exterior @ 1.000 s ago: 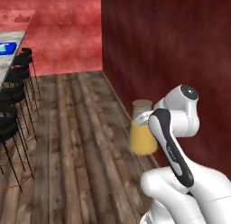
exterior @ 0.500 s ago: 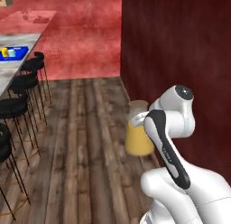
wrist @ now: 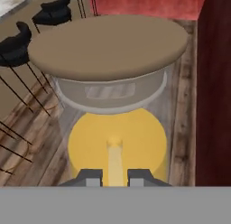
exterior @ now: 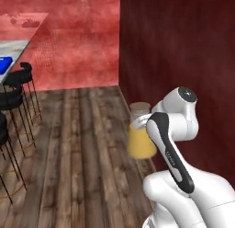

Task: There is a tray on the dining counter. Grab the cup, mug, and pitcher and place them on the tray. The pitcher may be placed next to the tray if it cannot fit the tray.

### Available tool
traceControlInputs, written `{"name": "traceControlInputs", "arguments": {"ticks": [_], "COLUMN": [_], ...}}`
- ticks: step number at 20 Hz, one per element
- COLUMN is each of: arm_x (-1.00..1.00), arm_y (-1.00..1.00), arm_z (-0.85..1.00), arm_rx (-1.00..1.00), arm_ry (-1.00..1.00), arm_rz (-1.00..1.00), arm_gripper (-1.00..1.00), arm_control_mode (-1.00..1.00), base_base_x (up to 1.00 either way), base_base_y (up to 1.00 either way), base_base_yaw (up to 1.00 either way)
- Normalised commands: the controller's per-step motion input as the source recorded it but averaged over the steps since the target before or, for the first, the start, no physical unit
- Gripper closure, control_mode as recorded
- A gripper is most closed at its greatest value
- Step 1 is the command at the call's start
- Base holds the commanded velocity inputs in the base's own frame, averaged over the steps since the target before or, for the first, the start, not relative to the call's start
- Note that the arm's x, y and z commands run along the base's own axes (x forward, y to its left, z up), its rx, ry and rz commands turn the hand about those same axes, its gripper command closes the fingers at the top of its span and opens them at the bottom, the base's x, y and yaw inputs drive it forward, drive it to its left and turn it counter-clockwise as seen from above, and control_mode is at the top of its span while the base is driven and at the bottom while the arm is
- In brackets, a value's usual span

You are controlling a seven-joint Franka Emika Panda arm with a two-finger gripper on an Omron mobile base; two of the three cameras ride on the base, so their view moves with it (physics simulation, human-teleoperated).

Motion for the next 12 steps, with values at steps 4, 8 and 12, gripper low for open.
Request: {"name": "traceControlInputs", "arguments": {"ticks": [4,8,12], "arm_x": [0.00,0.00,0.00], "arm_y": [0.00,0.00,0.00], "arm_z": [0.00,0.00,0.00], "arm_rx": [0.00,0.00,0.00], "arm_ry": [0.00,0.00,0.00], "arm_rz": [0.00,0.00,0.00], "arm_gripper": [1.00,1.00,1.00], "arm_control_mode": [1.00,1.00,1.00], "base_base_x": [1.00,1.00,1.00], "base_base_y": [-0.02,0.00,0.00], "base_base_yaw": [-0.07,-0.11,-0.11]}}
